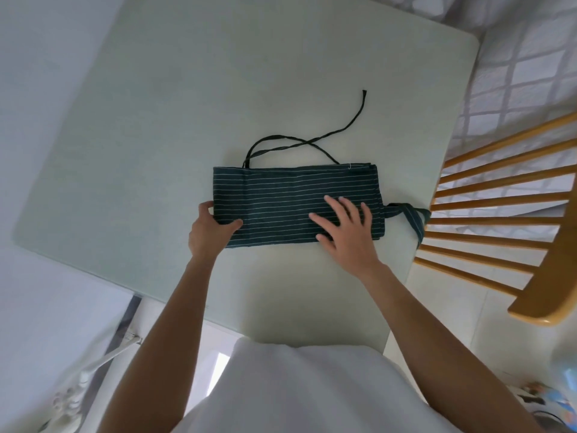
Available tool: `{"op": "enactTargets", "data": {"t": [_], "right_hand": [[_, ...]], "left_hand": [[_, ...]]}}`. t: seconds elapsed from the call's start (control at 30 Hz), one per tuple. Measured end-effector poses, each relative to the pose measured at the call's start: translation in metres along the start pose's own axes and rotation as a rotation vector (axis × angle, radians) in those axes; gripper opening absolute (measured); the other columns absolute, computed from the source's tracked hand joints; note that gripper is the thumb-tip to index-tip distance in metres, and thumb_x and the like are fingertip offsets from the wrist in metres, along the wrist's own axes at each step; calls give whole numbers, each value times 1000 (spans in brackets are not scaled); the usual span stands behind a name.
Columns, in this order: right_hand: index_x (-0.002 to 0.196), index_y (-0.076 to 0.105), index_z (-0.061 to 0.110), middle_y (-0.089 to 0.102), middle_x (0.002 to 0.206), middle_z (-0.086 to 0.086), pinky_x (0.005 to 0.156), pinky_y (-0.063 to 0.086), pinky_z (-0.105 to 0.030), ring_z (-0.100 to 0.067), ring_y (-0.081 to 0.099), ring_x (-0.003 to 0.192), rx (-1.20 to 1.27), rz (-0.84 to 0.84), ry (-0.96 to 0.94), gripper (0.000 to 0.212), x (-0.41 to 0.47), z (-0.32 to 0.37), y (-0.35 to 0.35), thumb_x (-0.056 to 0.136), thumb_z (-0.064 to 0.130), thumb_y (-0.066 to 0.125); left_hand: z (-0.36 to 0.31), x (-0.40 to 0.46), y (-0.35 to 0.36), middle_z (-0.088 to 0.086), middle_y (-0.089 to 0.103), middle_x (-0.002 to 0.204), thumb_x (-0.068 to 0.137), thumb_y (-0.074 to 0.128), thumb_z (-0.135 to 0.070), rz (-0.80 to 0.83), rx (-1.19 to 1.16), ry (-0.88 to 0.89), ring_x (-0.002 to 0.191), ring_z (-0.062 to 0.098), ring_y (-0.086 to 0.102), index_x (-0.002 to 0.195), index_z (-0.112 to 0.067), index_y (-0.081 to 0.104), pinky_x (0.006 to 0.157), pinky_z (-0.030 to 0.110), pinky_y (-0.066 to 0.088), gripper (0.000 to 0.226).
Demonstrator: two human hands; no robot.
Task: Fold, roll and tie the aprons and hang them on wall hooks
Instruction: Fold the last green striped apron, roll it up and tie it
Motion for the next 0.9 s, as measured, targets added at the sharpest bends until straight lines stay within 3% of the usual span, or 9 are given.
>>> {"op": "enactTargets", "data": {"t": [0.13,0.23,0.33,0.4,0.5,0.57,0.67,0.77,0.9], "right_hand": [[139,42,32,31,152,1,114,10,-56,-25,22,142,-35,179,-211,44,0,39,20,97,43,36],[149,18,26,9,158,2,116,0,-53,-21,1,146,-35,289,-196,55,-5,45,34,99,44,30],[148,22,18,14,157,2,119,1,-41,-12,1,145,304,264,-133,51,-8,36,20,101,35,32],[142,38,15,34,150,0,118,13,-32,-12,21,141,607,105,34,43,-8,21,0,100,24,40],[132,50,12,53,133,-3,107,36,-31,-14,46,124,737,-205,380,35,-23,-21,-27,98,13,44],[127,54,10,58,125,-3,99,42,-27,-14,53,115,898,-352,627,31,-38,-51,-38,99,15,41],[123,54,9,60,120,-9,92,45,-22,-13,57,104,1205,-466,904,29,-51,-83,-42,101,19,37],[122,53,12,62,115,-10,88,48,-28,-15,60,98,1098,-351,909,28,-47,-92,-38,100,25,41],[126,48,14,63,112,-3,84,52,-33,-21,62,100,648,3,788,43,-27,-81,-32,93,42,50]], "left_hand": [[-8,-21,-4,4,61,112,83,70,-25,-85,-369,82,91,16,60,130,-16,45,80,33,55,54],[-27,-39,-7,0,63,104,86,66,-23,-140,-477,140,87,13,63,124,-16,51,77,31,56,42],[-67,-65,0,-11,63,96,86,65,-22,-176,-491,305,82,-3,60,119,-18,56,70,13,52,35],[-97,-80,14,-11,63,101,86,66,-22,-143,-440,454,87,-2,60,120,-18,57,74,11,49,36],[-136,-101,54,-7,62,109,85,66,-23,-68,-305,660,95,3,59,122,-15,56,84,15,46,39],[-149,-106,91,-1,61,116,86,65,-24,28,-179,744,102,9,58,124,-13,55,91,22,45,41],[-150,-103,145,6,56,123,87,64,-27,279,38,714,109,18,56,132,-12,48,97,33,45,49],[-141,-97,157,5,54,125,90,58,-34,334,83,674,110,18,55,133,-13,47,96,34,46,49],[-127,-72,117,3,54,123,93,54,-23,22,-83,706,112,15,50,126,-15,53,95,26,42,34]]}}
Point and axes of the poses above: each hand's wrist, its own x-axis towards the middle knuckle, its own y-axis out of the palm, z = x × y, the point moved 3 cm from there along x, towards the middle knuckle
